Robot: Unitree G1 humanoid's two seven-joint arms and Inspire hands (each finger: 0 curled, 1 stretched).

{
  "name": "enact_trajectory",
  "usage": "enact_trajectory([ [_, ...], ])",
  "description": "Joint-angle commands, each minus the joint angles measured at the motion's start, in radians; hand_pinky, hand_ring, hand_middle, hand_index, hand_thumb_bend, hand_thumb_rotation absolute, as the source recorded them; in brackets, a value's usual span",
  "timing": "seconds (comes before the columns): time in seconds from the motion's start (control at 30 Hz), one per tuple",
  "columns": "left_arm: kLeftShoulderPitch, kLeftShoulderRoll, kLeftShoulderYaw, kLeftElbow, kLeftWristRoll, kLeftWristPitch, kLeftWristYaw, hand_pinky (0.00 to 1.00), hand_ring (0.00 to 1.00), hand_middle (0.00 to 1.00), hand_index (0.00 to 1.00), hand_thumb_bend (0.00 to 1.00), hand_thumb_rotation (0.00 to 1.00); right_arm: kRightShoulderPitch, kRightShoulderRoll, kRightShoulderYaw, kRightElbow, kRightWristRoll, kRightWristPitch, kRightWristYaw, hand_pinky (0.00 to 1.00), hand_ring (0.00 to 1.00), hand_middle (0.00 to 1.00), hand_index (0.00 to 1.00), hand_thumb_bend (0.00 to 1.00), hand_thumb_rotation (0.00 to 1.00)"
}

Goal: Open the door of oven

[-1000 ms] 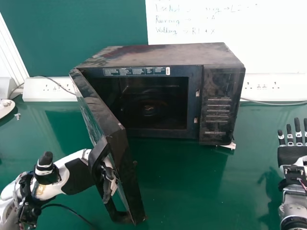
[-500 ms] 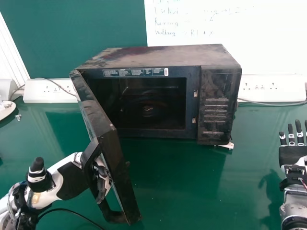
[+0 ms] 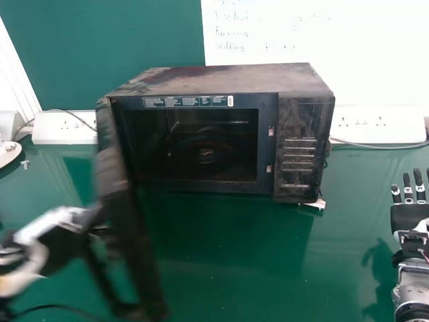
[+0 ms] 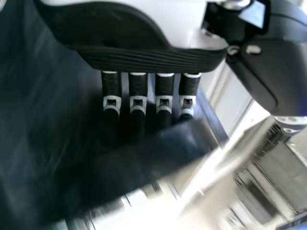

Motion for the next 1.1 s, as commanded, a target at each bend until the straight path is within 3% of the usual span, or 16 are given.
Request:
enact_trajectory([
  [0.0, -0.202, 0.147, 0.291, 0.142, -0.332, 0.024, -0.013, 0.26, 0.34, 0.54, 0.65, 0.74, 0.58, 0.009, -0.017, 0.005, 0.006, -0.013, 0.007, -0.004, 0.38, 0.47, 0.56, 0.62, 1.00, 0.88],
  [0.07, -0.224, 0.174, 0.317, 0.216, -0.331, 0.063, -0.013, 0.23, 0.33, 0.50, 0.66, 0.85, 0.68, 0.009, -0.019, 0.006, 0.007, -0.014, 0.006, -0.003, 0.38, 0.46, 0.56, 0.61, 1.00, 0.89],
  [0.13, -0.256, 0.174, 0.333, 0.258, -0.310, 0.033, -0.013, 0.21, 0.31, 0.47, 0.67, 0.90, 0.76, 0.010, -0.020, 0.009, 0.009, -0.019, 0.002, -0.004, 0.38, 0.46, 0.55, 0.61, 1.00, 0.89],
  [0.33, -0.295, 0.166, 0.404, 0.332, -0.281, -0.042, -0.013, 0.19, 0.29, 0.46, 0.69, 0.92, 0.82, 0.011, -0.021, 0.011, 0.007, -0.022, 0.001, -0.004, 0.38, 0.47, 0.55, 0.61, 1.00, 0.89],
  [0.5, -0.343, 0.190, 0.448, 0.429, -0.264, -0.061, -0.013, 0.16, 0.24, 0.37, 0.71, 0.94, 0.79, 0.007, -0.018, 0.012, 0.003, -0.028, -0.001, -0.018, 0.38, 0.45, 0.54, 0.60, 1.00, 0.90],
  [0.6, -0.374, 0.202, 0.446, 0.476, -0.275, -0.030, -0.013, 0.20, 0.27, 0.42, 0.69, 0.94, 0.77, 0.009, -0.021, 0.010, 0.010, -0.029, 0.001, -0.011, 0.38, 0.46, 0.54, 0.61, 1.00, 0.91],
  [0.83, -0.443, 0.213, 0.472, 0.591, -0.247, -0.054, -0.010, 0.27, 0.33, 0.45, 0.70, 0.87, 0.68, 0.009, -0.017, 0.011, 0.005, -0.029, -0.001, -0.016, 0.38, 0.46, 0.54, 0.59, 1.00, 0.90],
  [0.97, -0.468, 0.208, 0.489, 0.636, -0.227, -0.094, 0.028, 0.29, 0.36, 0.52, 0.68, 0.88, 0.67, 0.010, -0.014, 0.014, 0.000, -0.035, -0.010, -0.018, 0.38, 0.46, 0.54, 0.60, 1.00, 0.90],
  [1.07, -0.487, 0.188, 0.508, 0.634, -0.228, -0.127, 0.114, 0.28, 0.36, 0.52, 0.64, 0.90, 0.65, 0.008, -0.014, 0.012, 0.002, -0.034, -0.006, -0.021, 0.38, 0.46, 0.55, 0.60, 1.00, 0.90],
])
